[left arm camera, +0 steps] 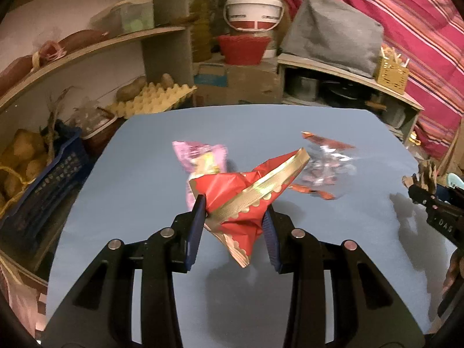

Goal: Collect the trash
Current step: 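Grasp the brown paper bag with the right tool while the left tool holds the wrapper, then carry the wrapper and paper bag to the basket and release both inside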

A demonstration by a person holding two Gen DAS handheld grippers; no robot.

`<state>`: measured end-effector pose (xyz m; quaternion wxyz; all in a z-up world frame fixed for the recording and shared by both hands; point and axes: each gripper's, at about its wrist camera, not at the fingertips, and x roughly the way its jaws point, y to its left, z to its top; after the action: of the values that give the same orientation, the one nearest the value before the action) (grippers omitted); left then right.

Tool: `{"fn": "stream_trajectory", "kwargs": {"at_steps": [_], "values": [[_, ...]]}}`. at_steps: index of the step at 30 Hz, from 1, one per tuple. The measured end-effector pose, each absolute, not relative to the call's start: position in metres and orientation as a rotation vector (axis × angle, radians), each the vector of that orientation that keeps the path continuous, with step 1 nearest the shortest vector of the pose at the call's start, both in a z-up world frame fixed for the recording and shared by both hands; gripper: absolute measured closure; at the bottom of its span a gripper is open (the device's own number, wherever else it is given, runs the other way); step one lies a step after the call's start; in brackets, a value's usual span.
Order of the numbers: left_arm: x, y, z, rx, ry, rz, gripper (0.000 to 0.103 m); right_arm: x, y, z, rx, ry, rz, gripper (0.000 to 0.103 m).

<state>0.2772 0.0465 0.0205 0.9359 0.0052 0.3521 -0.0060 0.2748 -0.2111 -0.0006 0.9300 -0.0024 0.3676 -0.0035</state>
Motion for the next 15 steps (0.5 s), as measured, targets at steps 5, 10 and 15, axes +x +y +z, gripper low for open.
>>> {"fn": "stream_trajectory", "kwargs": {"at_steps": [5,10,15], "values": [[0.275,0.019,0.025,0.020,0.709,-0.049,0.066,0.261,-0.254,0.008,0.022,0.735,-0.064,0.060],[0.274,-0.007,0.029,0.022,0.705,-0.083,0.066,0.248,-0.298,0.017,0.047,0.719,-0.123,0.060],[0.270,-0.046,0.037,0.044,0.679,-0.135,0.066,0.231,-0.342,0.022,0.074,0.706,-0.178,0.060]]}}
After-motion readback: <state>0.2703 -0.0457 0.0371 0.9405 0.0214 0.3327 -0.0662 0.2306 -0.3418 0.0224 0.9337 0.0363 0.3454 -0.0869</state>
